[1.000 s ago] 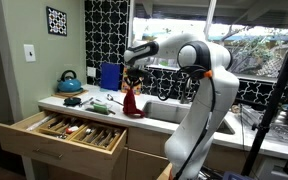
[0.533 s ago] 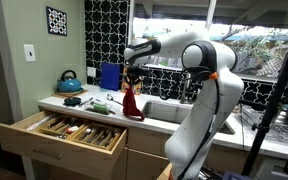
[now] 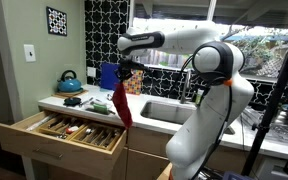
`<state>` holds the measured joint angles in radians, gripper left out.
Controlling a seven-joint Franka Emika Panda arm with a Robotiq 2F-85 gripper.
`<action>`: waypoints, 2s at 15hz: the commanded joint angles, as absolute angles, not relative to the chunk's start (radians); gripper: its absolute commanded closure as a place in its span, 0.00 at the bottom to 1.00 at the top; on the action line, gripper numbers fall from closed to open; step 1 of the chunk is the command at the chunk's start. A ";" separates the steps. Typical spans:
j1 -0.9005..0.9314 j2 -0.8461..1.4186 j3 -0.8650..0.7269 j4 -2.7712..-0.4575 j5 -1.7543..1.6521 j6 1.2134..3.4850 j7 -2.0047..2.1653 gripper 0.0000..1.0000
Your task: Put the red towel inside the drawer
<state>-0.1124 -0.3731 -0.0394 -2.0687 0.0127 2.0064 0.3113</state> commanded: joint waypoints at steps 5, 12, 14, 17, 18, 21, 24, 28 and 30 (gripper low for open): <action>0.031 -0.433 0.024 -2.071 0.143 1.884 0.122 0.99; 0.166 -0.353 0.063 -2.056 0.320 1.887 -0.074 0.99; 0.190 -0.324 0.074 -2.049 0.367 1.879 -0.109 0.99; 0.183 -0.327 0.093 -2.065 0.355 1.903 -0.092 0.97; 0.187 -0.318 0.095 -2.064 0.361 1.903 -0.099 0.97; 0.188 -0.310 0.094 -2.061 0.365 1.903 -0.107 0.97; 0.188 -0.310 0.094 -2.056 0.366 1.902 -0.107 0.97; 0.211 -0.278 0.075 -2.096 0.483 1.976 -0.242 0.99; 0.213 -0.253 0.070 -2.113 0.541 2.010 -0.319 0.99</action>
